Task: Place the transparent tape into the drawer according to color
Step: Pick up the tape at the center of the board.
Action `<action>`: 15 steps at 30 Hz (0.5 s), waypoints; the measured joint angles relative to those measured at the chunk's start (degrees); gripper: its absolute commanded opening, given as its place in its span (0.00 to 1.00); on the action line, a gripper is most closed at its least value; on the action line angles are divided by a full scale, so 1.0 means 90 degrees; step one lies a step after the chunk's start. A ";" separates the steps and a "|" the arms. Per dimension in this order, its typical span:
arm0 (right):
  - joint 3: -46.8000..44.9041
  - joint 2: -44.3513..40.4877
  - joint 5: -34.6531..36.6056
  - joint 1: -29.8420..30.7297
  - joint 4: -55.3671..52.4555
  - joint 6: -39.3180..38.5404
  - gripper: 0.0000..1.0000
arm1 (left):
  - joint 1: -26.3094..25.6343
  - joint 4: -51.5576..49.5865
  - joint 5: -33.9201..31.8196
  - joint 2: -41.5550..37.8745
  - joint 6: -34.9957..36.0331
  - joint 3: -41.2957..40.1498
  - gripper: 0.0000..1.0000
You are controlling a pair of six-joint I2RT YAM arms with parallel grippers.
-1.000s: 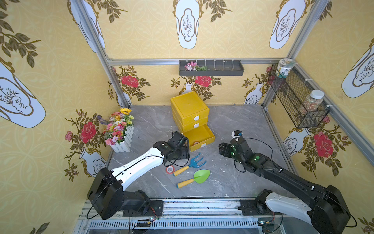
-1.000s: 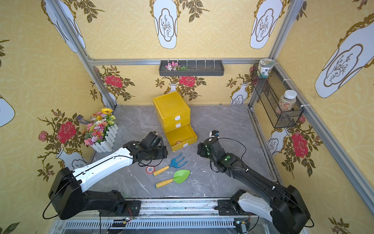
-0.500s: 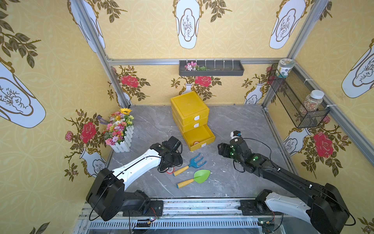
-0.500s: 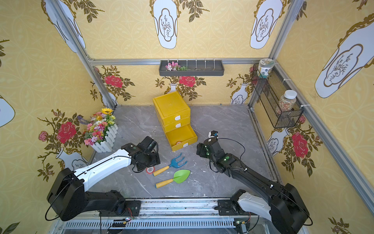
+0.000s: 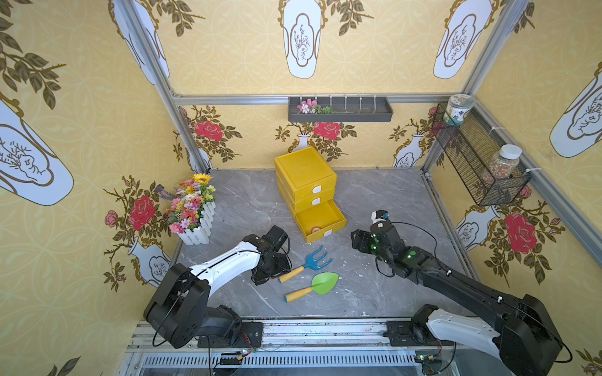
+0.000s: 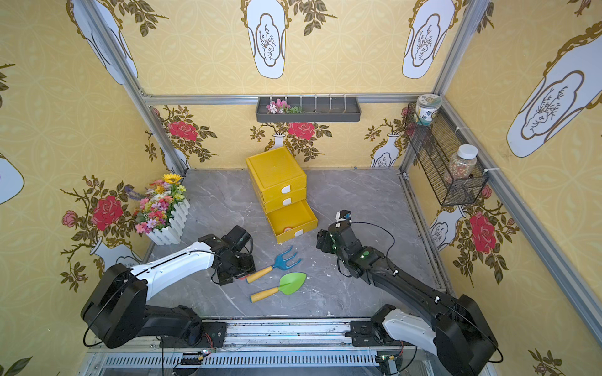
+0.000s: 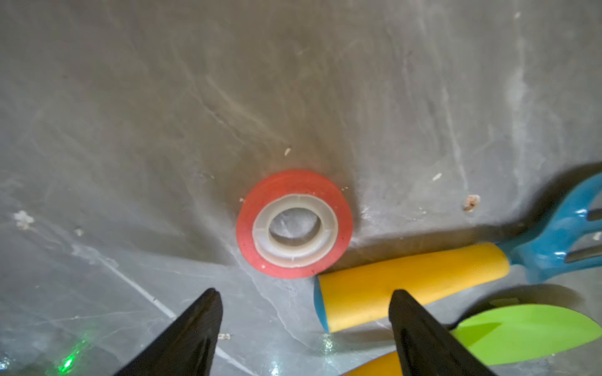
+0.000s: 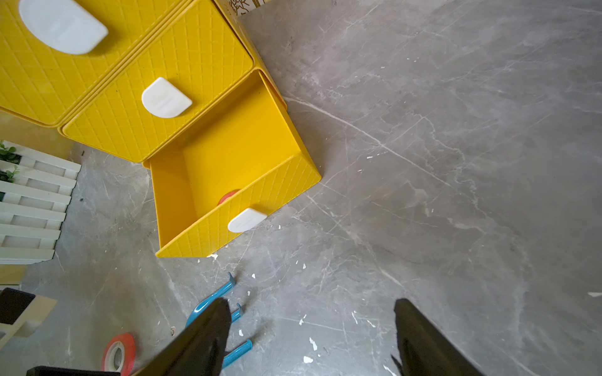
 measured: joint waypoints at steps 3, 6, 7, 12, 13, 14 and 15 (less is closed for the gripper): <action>0.0000 0.0005 0.0002 -0.0007 0.0002 0.0002 0.82 | 0.0000 0.0049 -0.0036 0.0058 -0.0036 -0.0007 0.84; 0.0000 0.0015 0.0000 -0.0007 0.0002 0.0005 0.82 | 0.0000 0.0068 -0.0141 0.0143 -0.0036 -0.0007 0.84; 0.0000 0.0017 0.0000 -0.0007 0.0002 0.0005 0.82 | 0.0000 0.0090 -0.0170 0.0187 -0.0036 -0.0007 0.83; -0.0010 0.0022 0.0000 -0.0007 0.0002 0.0022 0.82 | 0.0000 0.0223 -0.0323 0.0410 -0.0039 -0.0017 0.80; -0.0012 0.0022 0.0000 -0.0007 0.0002 0.0022 0.82 | 0.0000 0.0245 -0.0345 0.0440 -0.0039 -0.0017 0.79; -0.0012 0.0022 0.0000 -0.0007 0.0002 0.0022 0.82 | 0.0000 0.0265 -0.0362 0.0469 -0.0036 -0.0015 0.79; -0.0012 0.0022 0.0000 -0.0007 0.0002 0.0022 0.82 | 0.0000 0.0294 -0.0386 0.0500 -0.0036 -0.0012 0.78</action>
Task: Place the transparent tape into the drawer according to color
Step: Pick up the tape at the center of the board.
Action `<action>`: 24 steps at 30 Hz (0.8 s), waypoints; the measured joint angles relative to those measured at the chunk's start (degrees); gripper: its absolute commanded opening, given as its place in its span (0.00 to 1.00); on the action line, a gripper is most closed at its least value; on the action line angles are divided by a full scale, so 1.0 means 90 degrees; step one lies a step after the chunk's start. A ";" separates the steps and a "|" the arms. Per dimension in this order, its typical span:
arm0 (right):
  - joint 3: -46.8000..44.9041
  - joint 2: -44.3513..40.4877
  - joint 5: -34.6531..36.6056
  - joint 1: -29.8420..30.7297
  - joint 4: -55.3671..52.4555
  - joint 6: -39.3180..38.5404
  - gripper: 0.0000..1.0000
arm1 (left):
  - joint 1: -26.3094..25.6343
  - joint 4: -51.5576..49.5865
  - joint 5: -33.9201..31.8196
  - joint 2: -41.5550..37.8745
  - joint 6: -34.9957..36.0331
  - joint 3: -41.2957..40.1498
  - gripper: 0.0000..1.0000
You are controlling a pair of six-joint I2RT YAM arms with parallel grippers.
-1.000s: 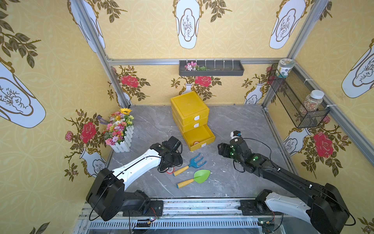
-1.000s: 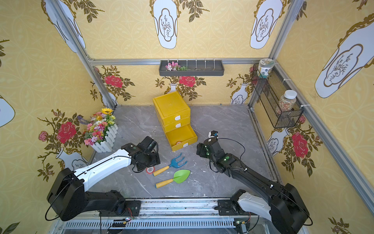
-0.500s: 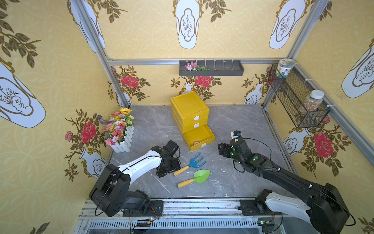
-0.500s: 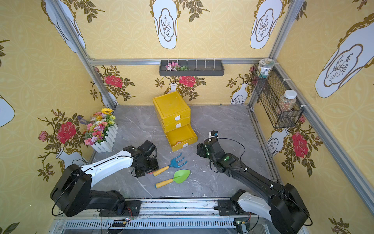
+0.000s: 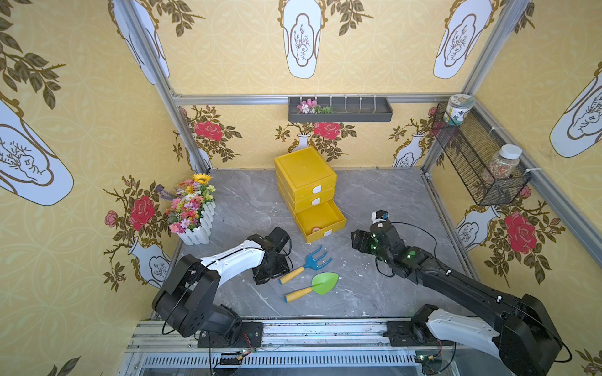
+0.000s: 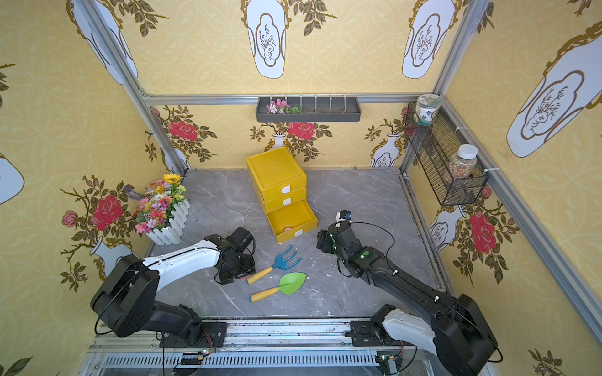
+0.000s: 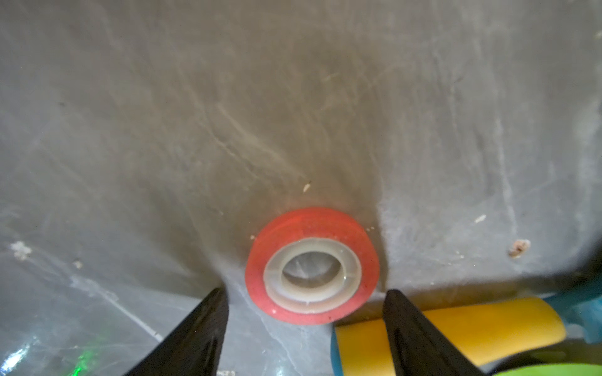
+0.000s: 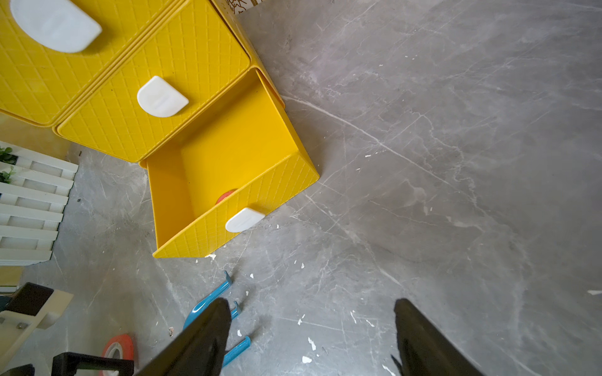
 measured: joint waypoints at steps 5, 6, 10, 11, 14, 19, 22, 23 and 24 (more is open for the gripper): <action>0.0000 0.0000 0.0002 -0.0002 0.0000 0.0000 0.82 | 0.0000 0.0068 -0.0121 0.0061 0.0002 0.0044 0.76; 0.0000 0.0000 0.0002 -0.0005 0.0000 0.0000 0.82 | 0.0000 0.0080 -0.0131 0.0078 0.0005 0.0049 0.76; 0.0000 0.0005 0.0005 -0.0005 0.0000 0.0000 0.82 | 0.0000 0.0073 -0.0185 0.0170 0.0005 0.0078 0.72; 0.0000 0.0012 0.0005 -0.0005 0.0000 0.0000 0.82 | 0.0000 0.0068 -0.0187 0.0189 0.0005 0.0080 0.71; 0.0000 0.0017 0.0005 -0.0012 0.0000 0.0000 0.82 | 0.0000 0.0051 -0.0192 0.0204 0.0005 0.0075 0.68; 0.0000 0.0017 0.0007 -0.0029 0.0000 0.0000 0.82 | 0.0000 0.0046 -0.0214 0.0158 0.0015 0.0061 0.63; 0.0000 0.0015 0.0017 -0.0029 0.0000 0.0000 0.82 | 0.0002 0.0114 -0.0233 0.0153 0.0053 0.0058 0.58; 0.0000 0.0015 0.0019 -0.0029 0.0000 -0.0002 0.82 | 0.0002 0.0131 -0.0231 0.0153 0.0051 0.0058 0.57; 0.0000 0.0015 0.0022 -0.0029 0.0000 -0.0002 0.82 | 0.0002 0.0158 -0.0231 0.0153 0.0053 0.0056 0.56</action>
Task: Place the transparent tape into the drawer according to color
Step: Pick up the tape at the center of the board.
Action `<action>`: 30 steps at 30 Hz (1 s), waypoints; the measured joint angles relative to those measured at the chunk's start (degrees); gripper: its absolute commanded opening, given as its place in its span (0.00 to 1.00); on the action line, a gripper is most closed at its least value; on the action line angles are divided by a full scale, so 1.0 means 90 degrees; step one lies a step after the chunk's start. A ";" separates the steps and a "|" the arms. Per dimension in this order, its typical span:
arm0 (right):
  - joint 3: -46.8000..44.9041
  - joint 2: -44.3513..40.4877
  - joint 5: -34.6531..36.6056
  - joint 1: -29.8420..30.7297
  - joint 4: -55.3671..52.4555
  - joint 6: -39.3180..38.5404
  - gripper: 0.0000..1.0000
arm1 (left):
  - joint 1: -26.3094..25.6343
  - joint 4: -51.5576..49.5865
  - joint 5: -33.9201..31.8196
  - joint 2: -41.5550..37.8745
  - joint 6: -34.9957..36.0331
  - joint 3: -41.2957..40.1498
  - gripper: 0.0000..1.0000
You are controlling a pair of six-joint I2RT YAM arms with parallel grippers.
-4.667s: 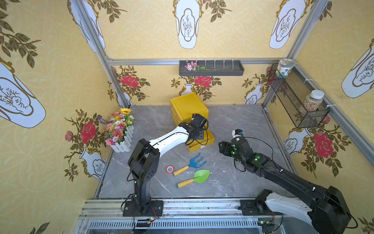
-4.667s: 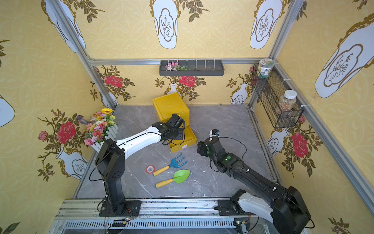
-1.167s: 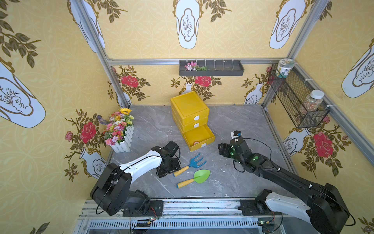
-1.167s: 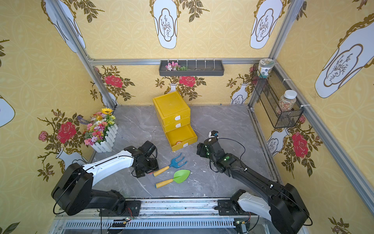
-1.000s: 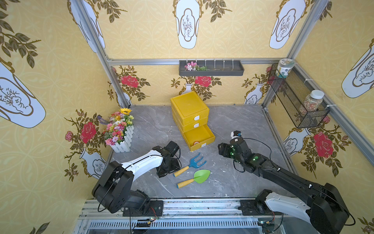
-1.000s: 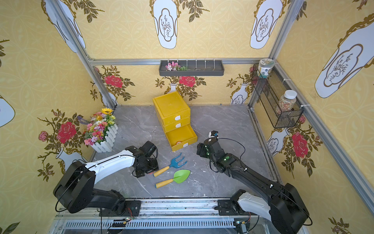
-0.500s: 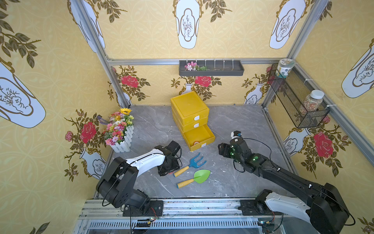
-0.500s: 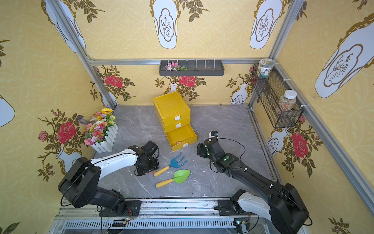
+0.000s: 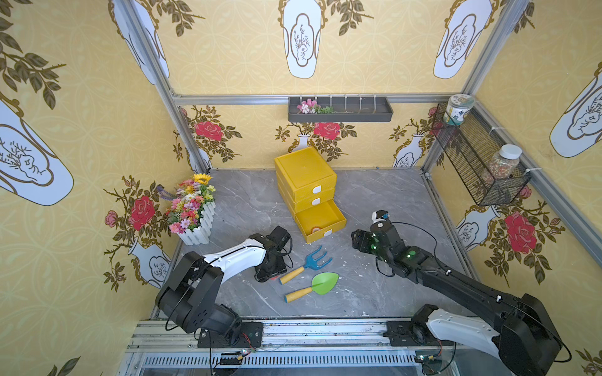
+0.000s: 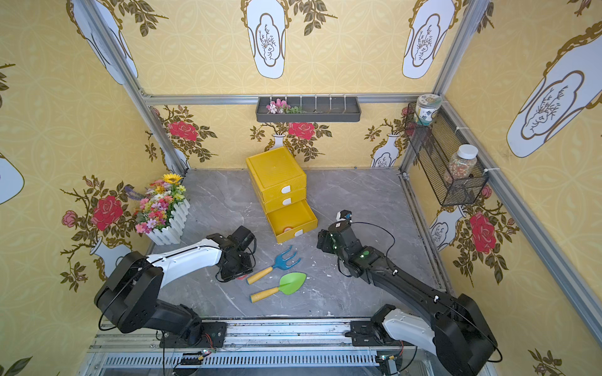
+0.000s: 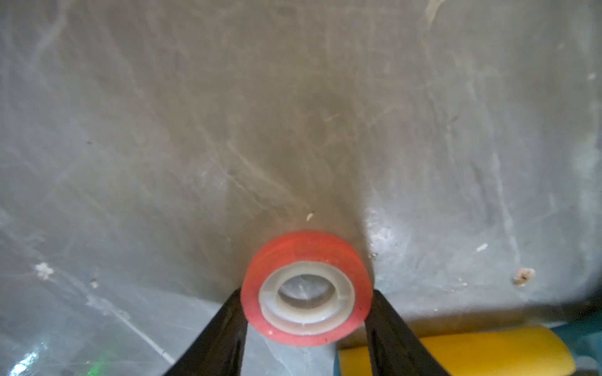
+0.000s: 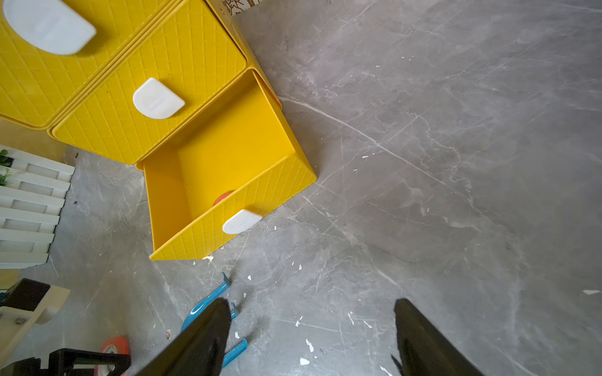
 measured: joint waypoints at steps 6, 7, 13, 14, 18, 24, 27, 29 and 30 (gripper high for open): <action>0.0015 0.0000 0.0002 -0.0007 0.0000 -0.0002 0.82 | 0.0000 0.0058 0.0000 -0.0039 0.0002 -0.0044 0.54; 0.0015 0.0000 0.0005 -0.0012 0.0000 -0.0002 0.82 | 0.0000 0.0063 0.0000 -0.0051 0.0010 -0.0049 0.54; 0.0029 0.0000 0.0022 -0.0012 -0.0002 -0.0002 0.82 | -0.0002 0.0192 0.0148 -0.0153 0.0066 0.0000 0.54; 0.0036 0.0000 0.0022 -0.0012 -0.0005 -0.0002 0.82 | -0.0002 0.0197 0.0158 -0.0197 0.0066 0.0041 0.54; 0.0070 0.0000 0.0024 -0.0012 -0.0005 -0.0002 0.82 | -0.0002 0.0158 0.0141 -0.0381 0.0114 0.0267 0.53; 0.0097 0.0000 0.0024 -0.0012 -0.0007 -0.0002 0.82 | -0.0002 -0.0095 -0.0007 -0.0753 0.0168 0.0923 0.53; 0.0097 -0.0005 0.0027 -0.0012 -0.0010 -0.0002 0.82 | -0.0029 -0.0126 -0.0027 -0.0801 0.0180 0.1326 0.53; 0.0097 -0.0012 0.0032 -0.0012 -0.0010 -0.0002 0.82 | -0.0117 -0.0109 -0.0056 -0.0753 0.0177 0.1627 0.53; 0.0097 -0.0017 0.0049 -0.0012 -0.0010 0.0000 0.82 | -0.0177 -0.0068 -0.0075 -0.0685 0.0177 0.1797 0.53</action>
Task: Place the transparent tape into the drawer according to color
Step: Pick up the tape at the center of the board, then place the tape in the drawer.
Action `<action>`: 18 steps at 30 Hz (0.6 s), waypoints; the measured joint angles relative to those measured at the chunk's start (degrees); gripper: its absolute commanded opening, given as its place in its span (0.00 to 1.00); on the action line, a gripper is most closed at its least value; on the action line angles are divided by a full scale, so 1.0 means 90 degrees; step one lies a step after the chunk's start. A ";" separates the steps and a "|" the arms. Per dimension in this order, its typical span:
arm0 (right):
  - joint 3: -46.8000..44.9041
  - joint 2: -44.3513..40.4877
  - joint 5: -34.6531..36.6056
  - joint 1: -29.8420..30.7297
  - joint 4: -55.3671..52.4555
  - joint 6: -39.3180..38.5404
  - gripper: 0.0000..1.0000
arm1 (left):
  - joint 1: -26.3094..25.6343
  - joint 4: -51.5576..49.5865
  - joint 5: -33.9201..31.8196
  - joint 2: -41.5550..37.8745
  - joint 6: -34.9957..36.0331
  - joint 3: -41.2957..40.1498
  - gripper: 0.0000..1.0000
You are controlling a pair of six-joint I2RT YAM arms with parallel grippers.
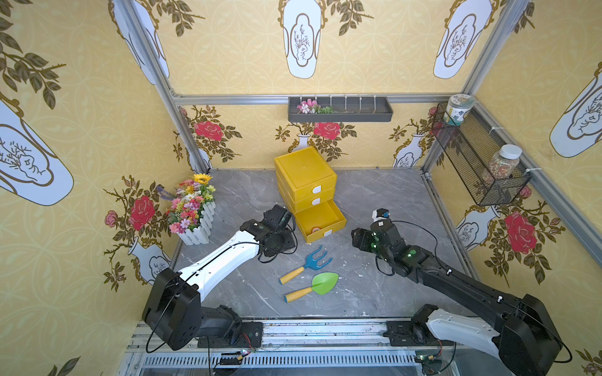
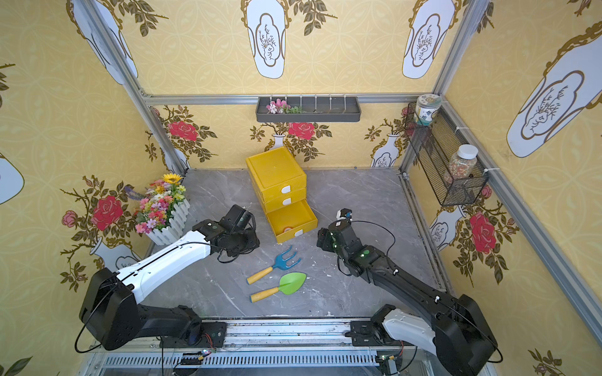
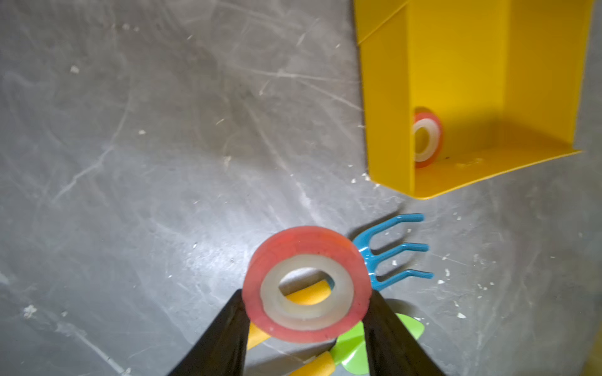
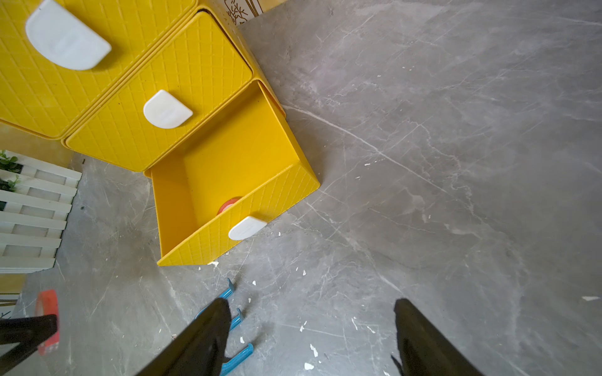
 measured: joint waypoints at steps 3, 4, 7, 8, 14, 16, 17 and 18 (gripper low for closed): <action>0.0000 -0.0005 0.0024 0.0000 0.0000 0.0002 0.82 | -0.0187 0.0202 -0.0097 0.0357 0.0000 0.0510 0.53; 0.0000 -0.0005 0.0027 0.0000 0.0000 0.0002 0.82 | -0.0250 0.0267 -0.0143 0.0498 0.0002 0.0668 0.53; 0.0000 -0.0007 0.0034 0.0000 -0.0012 0.0005 0.82 | -0.0447 0.0544 -0.0345 0.0957 0.0053 0.1161 0.53; -0.0002 -0.0010 0.0039 0.0000 -0.0012 0.0017 0.82 | -0.0505 0.0665 -0.0457 0.1098 0.0053 0.1292 0.53; -0.0039 -0.0012 0.0041 0.0000 -0.0019 0.0124 0.82 | -0.0777 0.1134 -0.1188 0.1778 0.0289 0.1792 0.53; -0.0039 -0.0024 0.0041 0.0000 -0.0022 0.0124 0.82 | -0.0889 0.1260 -0.1360 0.1979 0.0398 0.1894 0.53; -0.0039 -0.0036 0.0044 0.0000 -0.0024 0.0124 0.82 | -0.0947 0.1358 -0.1452 0.2093 0.0425 0.1936 0.53; -0.0049 -0.0053 0.0049 0.0000 -0.0022 0.0124 0.82 | -0.0984 0.1435 -0.1523 0.2181 0.0461 0.1955 0.53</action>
